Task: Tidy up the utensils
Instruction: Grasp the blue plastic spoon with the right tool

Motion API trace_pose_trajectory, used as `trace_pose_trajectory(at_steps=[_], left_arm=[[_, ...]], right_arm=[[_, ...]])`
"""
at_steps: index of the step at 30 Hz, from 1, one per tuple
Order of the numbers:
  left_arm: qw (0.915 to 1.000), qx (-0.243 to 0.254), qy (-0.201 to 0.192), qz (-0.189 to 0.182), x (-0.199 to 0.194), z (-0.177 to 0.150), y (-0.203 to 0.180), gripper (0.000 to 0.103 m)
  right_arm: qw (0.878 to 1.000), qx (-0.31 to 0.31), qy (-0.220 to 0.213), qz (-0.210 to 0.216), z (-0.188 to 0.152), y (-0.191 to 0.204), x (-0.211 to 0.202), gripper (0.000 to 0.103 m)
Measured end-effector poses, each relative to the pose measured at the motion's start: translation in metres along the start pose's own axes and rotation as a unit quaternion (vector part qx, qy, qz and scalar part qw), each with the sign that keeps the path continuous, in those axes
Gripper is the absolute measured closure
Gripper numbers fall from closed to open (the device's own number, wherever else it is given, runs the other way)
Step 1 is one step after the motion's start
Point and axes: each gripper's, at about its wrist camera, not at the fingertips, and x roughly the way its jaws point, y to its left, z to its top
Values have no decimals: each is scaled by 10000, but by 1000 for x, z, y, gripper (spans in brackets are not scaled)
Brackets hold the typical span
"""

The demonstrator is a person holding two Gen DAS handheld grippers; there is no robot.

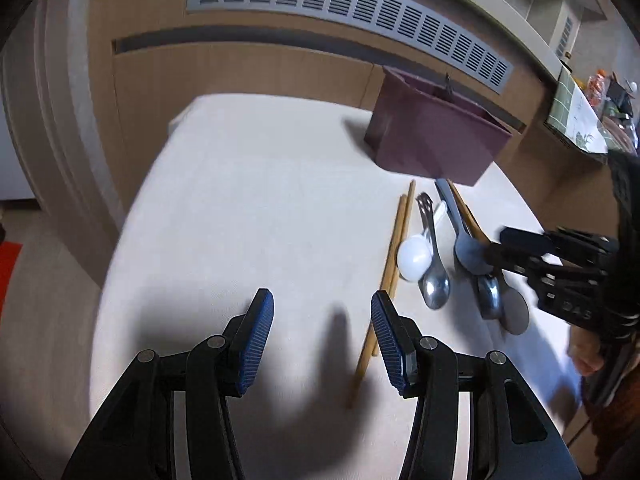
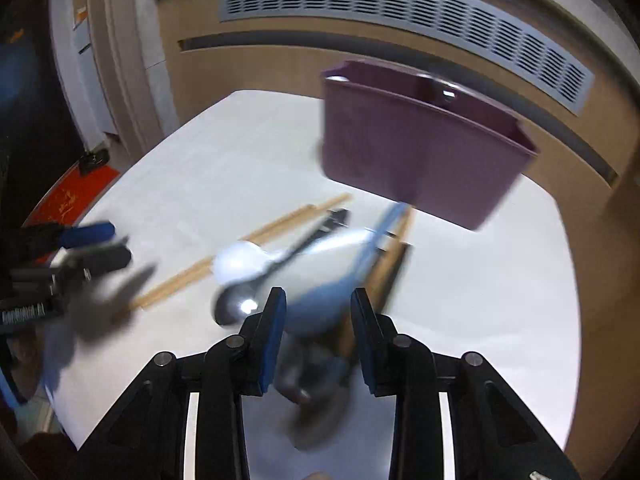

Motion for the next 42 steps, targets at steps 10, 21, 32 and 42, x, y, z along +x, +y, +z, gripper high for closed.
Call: trace_pose_trajectory(at_steps=[10,21,32,42], left_arm=[[9990,-63,74,-440,7,3,-6,51],[9902,154,388,-1334,18,1,-38,51],[9905,459,727,-1071,55,19,-65,51],[9932,518,618,-839,57,27,-67,52]], right_arm=[[9994,-184,279,34,37,36,60,78],[9944,-262,318,-968,0,-26,19,78],[9963,382,-304,-703,-30,-64,-27,78],[9964,553,-328,-557,-46,-72,-27,78]])
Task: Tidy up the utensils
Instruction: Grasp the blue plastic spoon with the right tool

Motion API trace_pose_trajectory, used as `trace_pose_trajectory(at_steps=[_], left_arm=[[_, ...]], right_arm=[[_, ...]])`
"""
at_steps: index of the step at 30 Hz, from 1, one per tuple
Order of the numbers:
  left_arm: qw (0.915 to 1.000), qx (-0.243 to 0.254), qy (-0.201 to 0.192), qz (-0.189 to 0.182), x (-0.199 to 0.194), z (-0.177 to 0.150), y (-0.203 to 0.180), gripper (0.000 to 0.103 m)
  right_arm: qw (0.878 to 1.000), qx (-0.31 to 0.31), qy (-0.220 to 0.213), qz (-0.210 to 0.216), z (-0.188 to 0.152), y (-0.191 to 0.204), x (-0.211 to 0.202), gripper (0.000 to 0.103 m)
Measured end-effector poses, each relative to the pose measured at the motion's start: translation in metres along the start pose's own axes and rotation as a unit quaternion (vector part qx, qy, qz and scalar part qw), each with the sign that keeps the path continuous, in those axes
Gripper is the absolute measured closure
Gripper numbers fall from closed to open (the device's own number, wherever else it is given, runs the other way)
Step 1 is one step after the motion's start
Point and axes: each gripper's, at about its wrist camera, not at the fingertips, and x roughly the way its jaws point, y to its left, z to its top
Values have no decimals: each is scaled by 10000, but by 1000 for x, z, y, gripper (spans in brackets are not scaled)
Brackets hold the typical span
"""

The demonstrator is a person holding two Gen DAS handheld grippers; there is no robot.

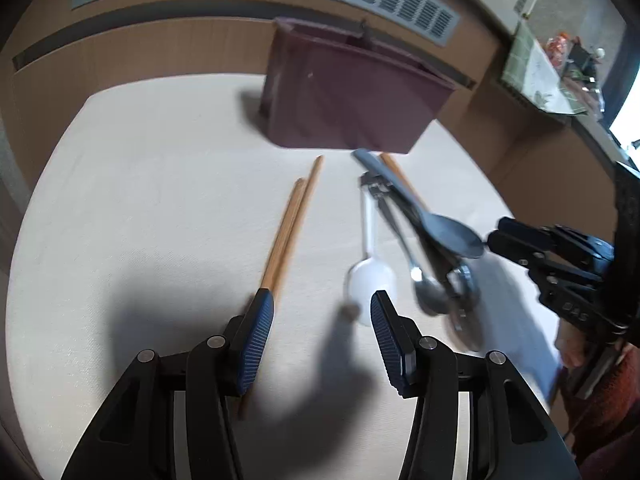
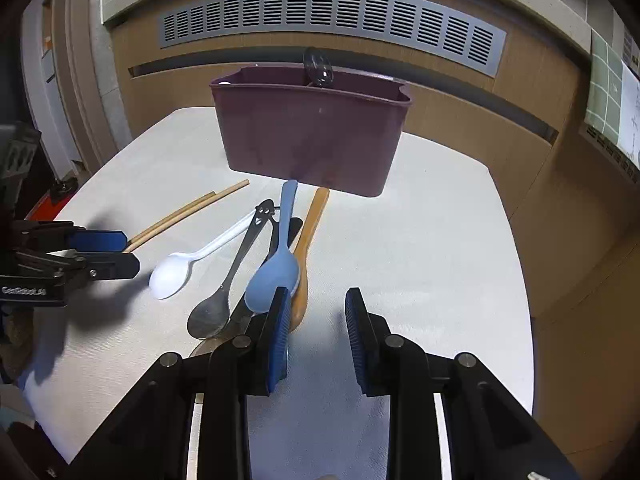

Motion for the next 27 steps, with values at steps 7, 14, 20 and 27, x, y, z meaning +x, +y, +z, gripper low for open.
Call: trace_pose_trajectory(at_steps=[7,14,20,27], left_arm=[[9997,232,78,87,7,5,-7,52],[9988,17,372,-308,26,22,-12,52],[9987,102,376,-319,20,10,-20,52],[9987,-69,312,-385,16,8,-7,56]], right_arm=[[9998,94,135,110,-6,-1,7,78],[9990,242,8,378,13,2,7,81],[9965,334,233,727,57,6,47,85],[9956,278,735,518,80,17,106,92]])
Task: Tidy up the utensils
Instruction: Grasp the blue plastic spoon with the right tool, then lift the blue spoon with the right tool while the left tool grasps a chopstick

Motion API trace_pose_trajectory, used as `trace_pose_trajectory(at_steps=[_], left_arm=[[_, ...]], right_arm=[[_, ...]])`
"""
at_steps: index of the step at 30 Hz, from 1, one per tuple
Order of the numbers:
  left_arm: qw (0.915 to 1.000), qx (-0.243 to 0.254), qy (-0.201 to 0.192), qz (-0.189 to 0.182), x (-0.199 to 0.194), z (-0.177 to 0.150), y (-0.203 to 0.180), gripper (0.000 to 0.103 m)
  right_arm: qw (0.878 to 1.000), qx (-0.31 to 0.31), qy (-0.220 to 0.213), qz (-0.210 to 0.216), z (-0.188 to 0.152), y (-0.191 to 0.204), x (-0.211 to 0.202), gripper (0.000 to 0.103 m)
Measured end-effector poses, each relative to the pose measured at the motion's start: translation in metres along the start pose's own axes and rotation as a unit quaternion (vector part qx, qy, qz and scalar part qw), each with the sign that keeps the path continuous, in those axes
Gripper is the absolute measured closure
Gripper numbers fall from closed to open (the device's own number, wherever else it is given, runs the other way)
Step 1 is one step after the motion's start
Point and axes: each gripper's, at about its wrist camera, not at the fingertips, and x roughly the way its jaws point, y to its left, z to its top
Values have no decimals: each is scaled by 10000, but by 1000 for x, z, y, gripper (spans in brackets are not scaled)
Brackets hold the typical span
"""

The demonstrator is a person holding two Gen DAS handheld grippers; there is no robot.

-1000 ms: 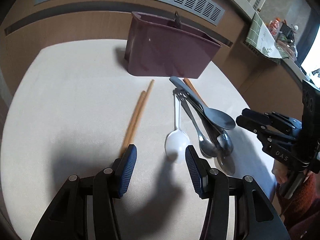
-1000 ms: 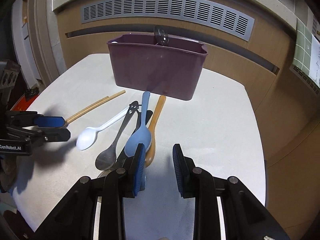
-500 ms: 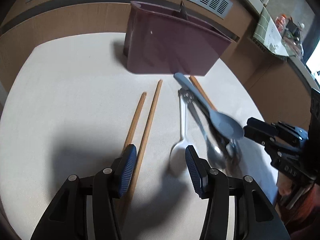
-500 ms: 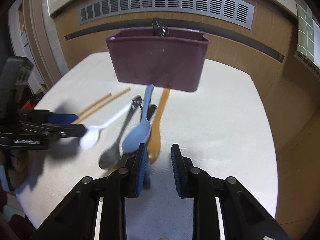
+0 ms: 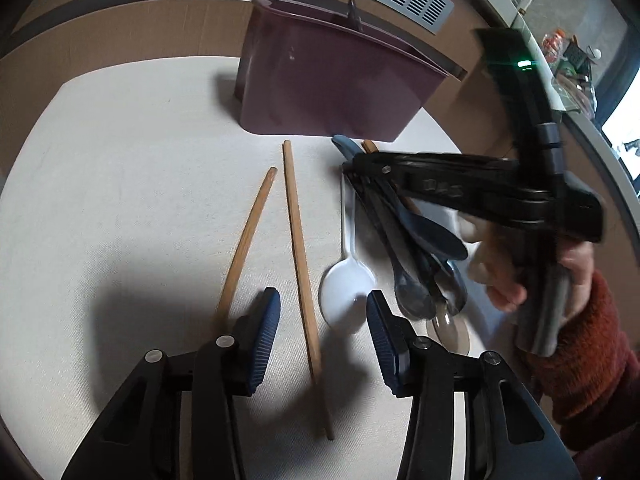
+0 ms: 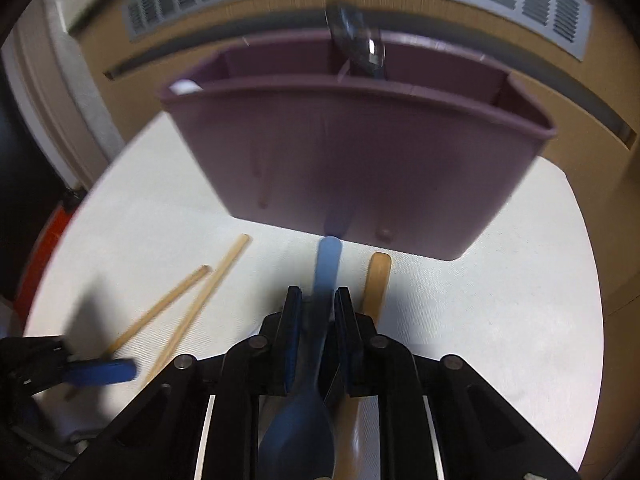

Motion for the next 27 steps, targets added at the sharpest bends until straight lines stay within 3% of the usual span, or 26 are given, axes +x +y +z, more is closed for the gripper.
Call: trace_pose_trajectory(at_steps=[3,10,15,19,21,24,27], left_arm=[[10000,-38,-23,33,2,5,0,59],[9984,19,-202,536,16,24,-9,61],[9912,373,-238,1245,35,46,-19,84],[9843,772,-130,1585,46,59,-29,89],[9834,873,-94,1587,47,59,-35,97],[9883,712,-178,1334,33,55,-34,97],[9914,534,-728,951,-9,47,-41,97]], right_arm=[[10000,-27,5,11,-3,0,-1,94],[9971,157,-739,59,-40,-20,-59,94],[9945,382,-971,15,-66,-33,-82,94],[9930,572,-1033,1,-79,-50,-90,94],[9924,651,-1046,48,-81,-53,-90,94],[9908,743,-1129,82,-79,-54,-94,94],[9878,778,-1345,99,-81,-54,-107,94]])
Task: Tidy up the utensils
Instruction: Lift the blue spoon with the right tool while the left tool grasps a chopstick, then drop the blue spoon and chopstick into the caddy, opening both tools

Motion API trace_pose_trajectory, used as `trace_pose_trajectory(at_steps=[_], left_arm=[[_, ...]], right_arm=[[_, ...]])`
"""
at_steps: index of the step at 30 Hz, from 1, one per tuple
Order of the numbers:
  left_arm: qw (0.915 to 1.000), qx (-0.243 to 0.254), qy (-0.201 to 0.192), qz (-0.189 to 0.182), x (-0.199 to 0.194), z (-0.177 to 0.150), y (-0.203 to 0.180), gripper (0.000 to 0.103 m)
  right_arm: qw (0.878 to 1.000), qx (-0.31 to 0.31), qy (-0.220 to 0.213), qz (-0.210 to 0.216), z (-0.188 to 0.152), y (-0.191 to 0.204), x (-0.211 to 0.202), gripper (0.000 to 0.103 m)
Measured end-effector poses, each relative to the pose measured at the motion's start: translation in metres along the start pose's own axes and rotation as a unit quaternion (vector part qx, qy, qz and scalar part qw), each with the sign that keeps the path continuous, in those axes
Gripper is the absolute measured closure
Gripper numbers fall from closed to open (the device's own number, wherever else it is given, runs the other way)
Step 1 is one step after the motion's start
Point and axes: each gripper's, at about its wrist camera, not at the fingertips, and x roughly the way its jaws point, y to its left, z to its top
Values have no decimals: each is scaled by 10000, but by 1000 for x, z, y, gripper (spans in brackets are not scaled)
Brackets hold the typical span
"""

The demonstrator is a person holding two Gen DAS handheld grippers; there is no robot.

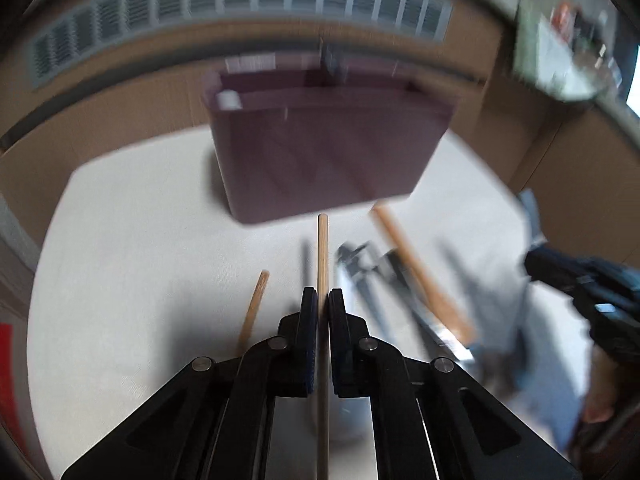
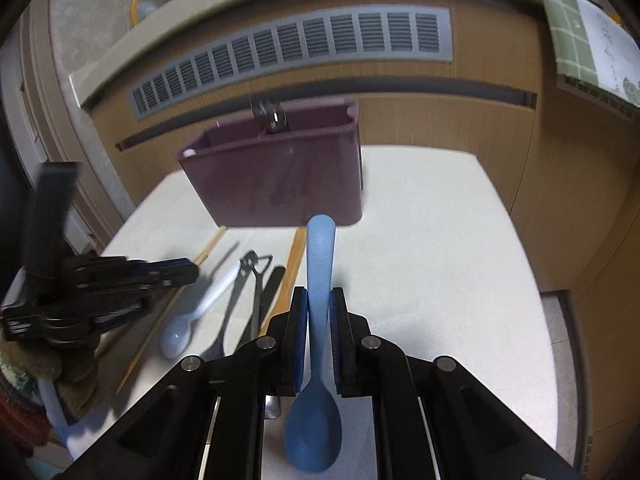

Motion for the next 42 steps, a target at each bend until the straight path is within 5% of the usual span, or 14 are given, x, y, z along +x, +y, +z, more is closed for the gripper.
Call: trace_pose_trajectory(at_steps=[9,16,19,26,31,36,42], left_arm=[[9901,-493,-1234,-453,-81,5,3,97],[9747,-983,-1955,-451,-92,2,14,97],[9680,-927,-2273,-514,-104,30,11,97],[9074,-507,-4143,-490,-144,120,3,97],[9004,-1012,-4219,-314,-100,139,26,97],[8896,-1527,-4305,45,-52,136,45,97],[8928,-1346,-4273,477,-13,135,33,97]], right_arm=[[9994,-38,-339,-27,11,10,-27,94],[9981,-191,-550,-201,21,19,-40,94],[9967,-208,-747,-240,43,19,-49,94],[9756,-481,-2114,-356,151,26,-107,94],[9770,-405,-2069,-312,189,15,-71,94],[9841,-317,-1737,-173,188,8,-21,94],[9880,-348,-1493,-173,182,8,22,94]])
